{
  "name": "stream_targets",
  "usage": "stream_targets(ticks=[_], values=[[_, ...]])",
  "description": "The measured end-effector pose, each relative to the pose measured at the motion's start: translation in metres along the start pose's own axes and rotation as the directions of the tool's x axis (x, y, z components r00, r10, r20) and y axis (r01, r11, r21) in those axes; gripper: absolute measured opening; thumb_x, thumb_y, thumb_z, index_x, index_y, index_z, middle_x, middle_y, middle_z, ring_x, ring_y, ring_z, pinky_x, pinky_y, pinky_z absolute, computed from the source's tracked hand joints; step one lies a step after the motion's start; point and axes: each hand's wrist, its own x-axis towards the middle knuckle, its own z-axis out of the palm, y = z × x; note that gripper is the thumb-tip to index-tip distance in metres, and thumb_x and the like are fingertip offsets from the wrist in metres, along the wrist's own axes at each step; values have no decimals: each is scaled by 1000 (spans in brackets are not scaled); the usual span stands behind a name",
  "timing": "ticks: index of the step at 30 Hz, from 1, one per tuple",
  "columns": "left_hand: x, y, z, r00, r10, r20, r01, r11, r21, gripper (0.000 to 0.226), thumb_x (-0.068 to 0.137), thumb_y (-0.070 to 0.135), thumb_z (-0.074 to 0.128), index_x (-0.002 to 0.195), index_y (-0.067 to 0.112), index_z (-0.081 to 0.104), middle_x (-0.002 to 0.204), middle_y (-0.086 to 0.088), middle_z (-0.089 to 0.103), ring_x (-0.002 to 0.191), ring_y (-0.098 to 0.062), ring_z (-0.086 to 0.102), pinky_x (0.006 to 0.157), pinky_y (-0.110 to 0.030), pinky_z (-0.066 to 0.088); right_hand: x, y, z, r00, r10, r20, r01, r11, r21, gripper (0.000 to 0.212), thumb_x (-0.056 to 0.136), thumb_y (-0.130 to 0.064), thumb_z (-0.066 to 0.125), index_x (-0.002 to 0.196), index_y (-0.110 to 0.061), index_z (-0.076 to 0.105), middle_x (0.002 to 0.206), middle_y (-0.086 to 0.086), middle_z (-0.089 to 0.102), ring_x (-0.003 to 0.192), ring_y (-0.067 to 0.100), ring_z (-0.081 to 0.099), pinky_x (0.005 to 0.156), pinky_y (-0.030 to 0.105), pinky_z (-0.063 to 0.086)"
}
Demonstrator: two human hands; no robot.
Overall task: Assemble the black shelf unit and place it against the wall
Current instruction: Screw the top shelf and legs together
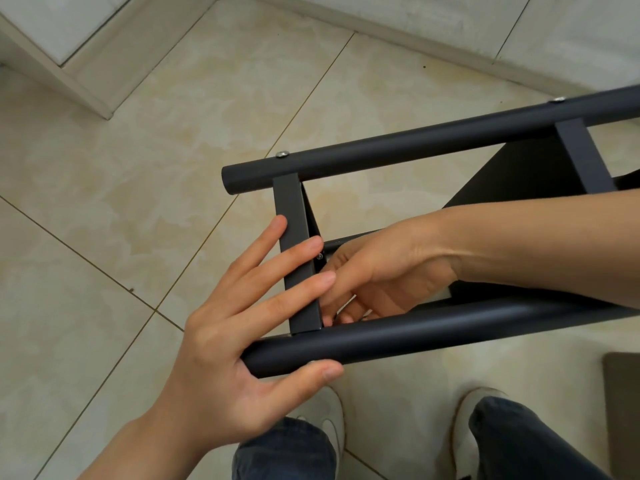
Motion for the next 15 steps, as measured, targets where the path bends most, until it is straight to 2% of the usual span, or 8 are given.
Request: stream_targets(ticks=[5,8,11,15], values=[[2,0,1,1000,5,2,-5,1000,-1,55,86,44,69,128,11,59,145,-10,52,149,-32,33,119,-40,32,-4,-1,-9,1000,21,-21,-22,999,-44,13,91,-24,63,87,-17,73,89,0,69,80,10,64,83,30,51],[2,0,1,1000,4,-3,-4,1000,1,54,86,43,69,127,9,59,145,-11,52,149,-33,33,119,-40,33,3,1,-7,997,65,-28,-67,996,-66,15,95,-28,59,97,-15,67,92,1,66,86,14,62,82,29,52],[2,0,1,1000,10,-4,-10,1000,7,54,87,44,68,127,10,59,144,-11,52,149,-33,34,119,-41,33,10,3,-5,998,68,-13,-68,995,-69,12,97,-24,55,100,-14,62,100,5,61,89,16,59,82,28,51],[1,0,1,1000,10,-3,-10,1000,11,54,88,46,67,127,9,59,144,-11,52,149,-34,33,118,-41,34,9,3,-7,999,28,-20,-28,999,-29,16,98,-22,56,90,-18,69,90,0,67,80,12,63,79,26,54]])
